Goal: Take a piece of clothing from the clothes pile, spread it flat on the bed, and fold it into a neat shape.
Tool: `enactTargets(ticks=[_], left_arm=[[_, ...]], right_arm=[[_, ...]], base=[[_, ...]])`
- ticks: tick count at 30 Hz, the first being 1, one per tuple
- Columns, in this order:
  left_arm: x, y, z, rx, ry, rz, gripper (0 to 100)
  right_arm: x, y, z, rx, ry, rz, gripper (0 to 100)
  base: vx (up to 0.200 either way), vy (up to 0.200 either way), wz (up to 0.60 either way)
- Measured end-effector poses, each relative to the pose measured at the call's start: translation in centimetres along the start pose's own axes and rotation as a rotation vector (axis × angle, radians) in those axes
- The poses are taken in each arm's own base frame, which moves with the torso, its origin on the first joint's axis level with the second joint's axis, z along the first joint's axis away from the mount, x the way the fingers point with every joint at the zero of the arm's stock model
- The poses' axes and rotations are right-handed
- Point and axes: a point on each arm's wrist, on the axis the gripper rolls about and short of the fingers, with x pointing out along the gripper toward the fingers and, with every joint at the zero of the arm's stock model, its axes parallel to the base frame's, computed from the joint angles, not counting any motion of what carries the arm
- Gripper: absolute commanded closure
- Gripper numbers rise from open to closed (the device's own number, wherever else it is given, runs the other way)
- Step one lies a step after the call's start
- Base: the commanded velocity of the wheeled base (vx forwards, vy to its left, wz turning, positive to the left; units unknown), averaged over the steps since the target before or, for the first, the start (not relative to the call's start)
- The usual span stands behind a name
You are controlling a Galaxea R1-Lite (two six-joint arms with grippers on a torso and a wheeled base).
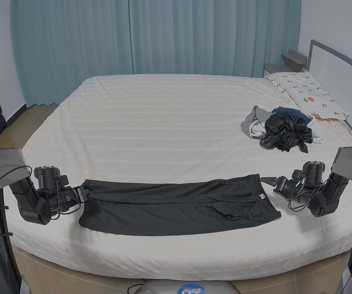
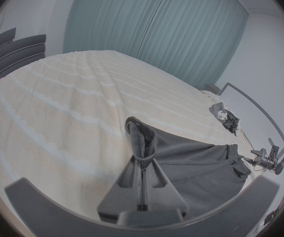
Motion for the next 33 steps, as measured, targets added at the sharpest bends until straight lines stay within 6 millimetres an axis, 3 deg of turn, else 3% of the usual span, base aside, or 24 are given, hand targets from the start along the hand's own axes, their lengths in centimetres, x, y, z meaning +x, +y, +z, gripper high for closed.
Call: enactTargets(ticks=[7, 12, 33], left_arm=[[0.8, -0.8, 0.2, -0.015, -0.026, 0.017, 100], [1.2, -2.7, 0.1, -0.044, -0.037, 0.030, 100], [0.7, -6.2, -0.1, -0.043, -0.003, 0.010, 100]], right_arm=[[0.0, 0.1, -0.1, 0.000, 0.003, 0.001, 0], [-0.2, 0.1, 0.0, 0.003, 0.002, 0.002, 0], [-0.3, 0.3, 0.1, 0.013, 0.000, 0.005, 0]], base=[[0.000, 0.000, 0.00], [0.000, 0.000, 0.00], [0.000, -0.019, 0.00]])
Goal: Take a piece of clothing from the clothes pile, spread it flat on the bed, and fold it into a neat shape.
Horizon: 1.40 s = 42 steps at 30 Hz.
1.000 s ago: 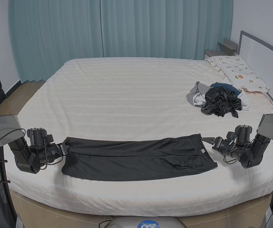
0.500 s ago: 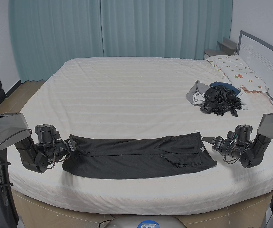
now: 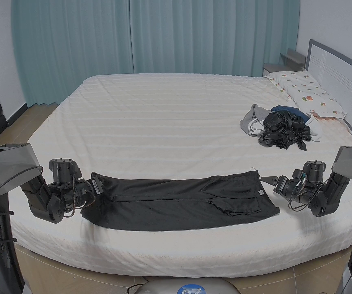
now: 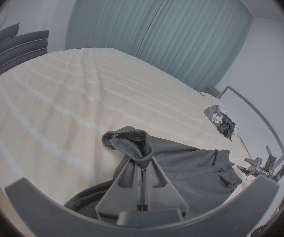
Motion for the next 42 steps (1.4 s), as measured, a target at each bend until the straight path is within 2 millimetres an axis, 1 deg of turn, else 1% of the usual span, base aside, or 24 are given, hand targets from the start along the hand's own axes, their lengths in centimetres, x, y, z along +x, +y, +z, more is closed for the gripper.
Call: enactTargets(ticks=[5, 10, 12, 21, 27, 32, 33, 35, 40, 41, 42], left_arm=[[-0.1, -1.7, 0.2, -0.025, 0.004, -0.007, 100], [0.0, -2.8, 0.4, -0.027, 0.011, 0.029, 100], [0.0, -3.0, 0.3, -0.025, 0.023, 0.041, 100], [0.2, -5.8, -0.8, 0.005, 0.046, 0.058, 100], [0.6, -7.5, -1.1, 0.029, 0.084, 0.079, 100], [1.0, -9.8, -1.1, 0.026, 0.114, 0.076, 100], [1.1, -10.6, -1.1, 0.020, 0.129, 0.077, 100], [1.1, -11.2, -1.0, 0.014, 0.139, 0.076, 100], [1.3, -13.6, -0.5, -0.033, 0.174, 0.071, 100], [1.4, -14.5, -0.3, -0.049, 0.187, 0.070, 100], [1.4, -14.6, -0.3, -0.052, 0.188, 0.069, 100]], right_arm=[[-0.1, 0.1, 0.1, 0.015, -0.004, 0.002, 0], [-0.2, 0.2, 0.3, 0.016, -0.011, 0.007, 0], [-0.2, 0.3, 0.4, 0.013, -0.016, 0.010, 0], [-0.2, 0.3, 0.4, 0.012, -0.020, 0.011, 0], [-0.2, 0.3, 0.3, 0.012, -0.018, 0.011, 0], [-0.2, 0.3, 0.3, 0.011, -0.019, 0.012, 0], [-0.2, 0.3, 0.3, 0.012, -0.018, 0.012, 0], [-0.2, 0.3, 0.3, 0.011, -0.019, 0.012, 0], [-0.2, 0.3, 0.4, 0.011, -0.019, 0.012, 0], [-0.2, 0.3, 0.3, 0.011, -0.019, 0.012, 0], [-0.2, 0.3, 0.3, 0.011, -0.018, 0.012, 0]], base=[[0.000, -0.200, 0.00], [0.000, -0.200, 0.00], [0.000, -0.200, 0.00], [0.000, -0.200, 0.00], [0.000, -0.200, 0.00], [0.000, -0.200, 0.00], [0.000, -0.200, 0.00], [0.000, -0.200, 0.00], [0.000, -0.200, 0.00], [0.000, -0.200, 0.00], [0.000, -0.200, 0.00]])
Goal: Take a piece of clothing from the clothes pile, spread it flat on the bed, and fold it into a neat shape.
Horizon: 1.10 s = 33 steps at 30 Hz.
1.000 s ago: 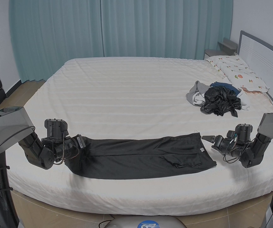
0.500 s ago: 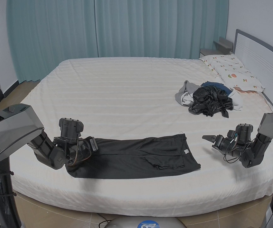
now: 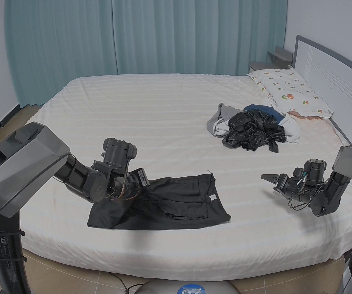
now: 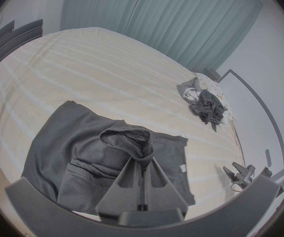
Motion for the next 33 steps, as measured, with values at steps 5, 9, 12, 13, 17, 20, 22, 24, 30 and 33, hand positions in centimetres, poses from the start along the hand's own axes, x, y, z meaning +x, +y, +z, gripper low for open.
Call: enactTargets(ticks=[5, 9, 12, 13, 17, 20, 22, 24, 30, 33], left_arm=[[-0.1, -2.2, 0.3, -0.013, 0.008, -0.028, 100], [0.1, -3.3, 0.5, -0.009, 0.006, -0.047, 100], [0.6, -4.0, 0.3, -0.005, 0.013, -0.051, 100], [0.9, -4.2, 0.3, -0.005, 0.009, -0.055, 100], [1.9, -4.8, 0.2, -0.021, 0.000, -0.055, 100], [2.9, -5.2, -0.1, -0.043, -0.004, -0.054, 100], [3.4, -5.4, -0.2, -0.055, -0.007, -0.052, 100], [3.9, -5.5, -0.4, -0.067, 0.000, -0.043, 0], [4.7, -5.4, -0.7, -0.102, 0.013, -0.035, 0], [4.8, -5.3, -0.9, -0.128, 0.023, -0.035, 0]], right_arm=[[0.0, 0.0, 0.0, -0.001, -0.001, 0.000, 0], [0.0, 0.0, 0.0, -0.001, -0.002, 0.000, 0], [0.0, 0.0, 0.0, -0.001, -0.002, 0.000, 0], [0.0, 0.0, 0.0, -0.001, -0.001, -0.001, 0], [0.0, 0.1, 0.0, -0.001, 0.000, 0.000, 0], [0.0, 0.1, 0.0, -0.001, -0.001, 0.000, 0], [0.1, 0.1, -0.1, -0.002, 0.000, 0.001, 0], [0.1, 0.1, -0.1, -0.002, 0.001, 0.000, 0], [0.1, 0.1, -0.1, -0.002, 0.002, 0.001, 0], [0.1, 0.1, -0.2, -0.002, 0.003, 0.001, 0]], base=[[0.000, -0.200, 0.00], [0.000, -0.200, 0.00], [0.000, -0.067, 0.00], [0.000, 0.000, 0.00], [0.000, 0.000, 0.00], [0.000, 0.000, 0.00], [0.000, 0.000, 0.00], [0.000, 0.000, 0.00], [0.000, 0.000, 0.00], [0.000, 0.000, 0.00]])
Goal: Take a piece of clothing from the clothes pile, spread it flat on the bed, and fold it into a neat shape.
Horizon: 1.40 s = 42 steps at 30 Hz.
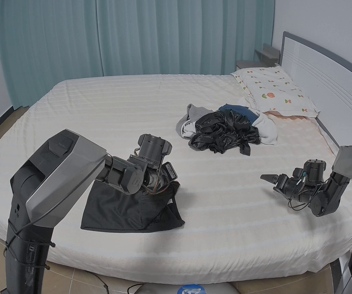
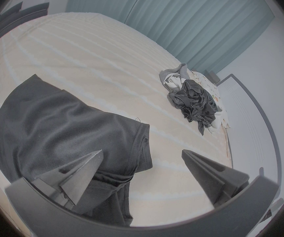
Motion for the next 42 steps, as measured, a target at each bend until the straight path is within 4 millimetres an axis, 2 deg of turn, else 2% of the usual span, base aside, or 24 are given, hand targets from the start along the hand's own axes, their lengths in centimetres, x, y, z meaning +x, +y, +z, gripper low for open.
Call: enactTargets(ticks=[8, 15, 22, 30, 37, 42], left_arm=[[-1.4, 1.0, 0.5, -0.063, 0.047, -0.018, 0], [-3.2, 4.8, 1.8, -0.119, 0.094, 0.017, 0], [-5.2, 9.5, 1.8, -0.190, 0.106, -0.020, 0], [-6.8, 13.3, 2.4, -0.337, 0.075, -0.101, 0], [-7.8, 15.6, 3.0, -0.386, 0.059, -0.072, 0], [-8.0, 16.0, 3.3, -0.401, 0.049, -0.065, 0]], right_arm=[[-0.1, -0.1, -0.3, 0.002, 0.007, -0.004, 0], [-0.1, -0.1, -0.4, 0.002, 0.011, -0.006, 0], [-0.1, -0.1, -0.4, 0.002, 0.013, -0.007, 0], [-0.1, 0.6, -1.0, -0.009, 0.025, 0.005, 0], [-0.1, 1.5, -1.7, -0.022, 0.042, 0.021, 0], [-0.1, 1.9, -1.9, -0.028, 0.040, 0.015, 0]], base=[[0.000, 0.000, 0.00], [0.000, 0.000, 0.00], [0.000, 0.000, 0.00], [-0.150, 0.000, 0.00], [0.000, 0.000, 0.00], [0.000, 0.000, 0.00]])
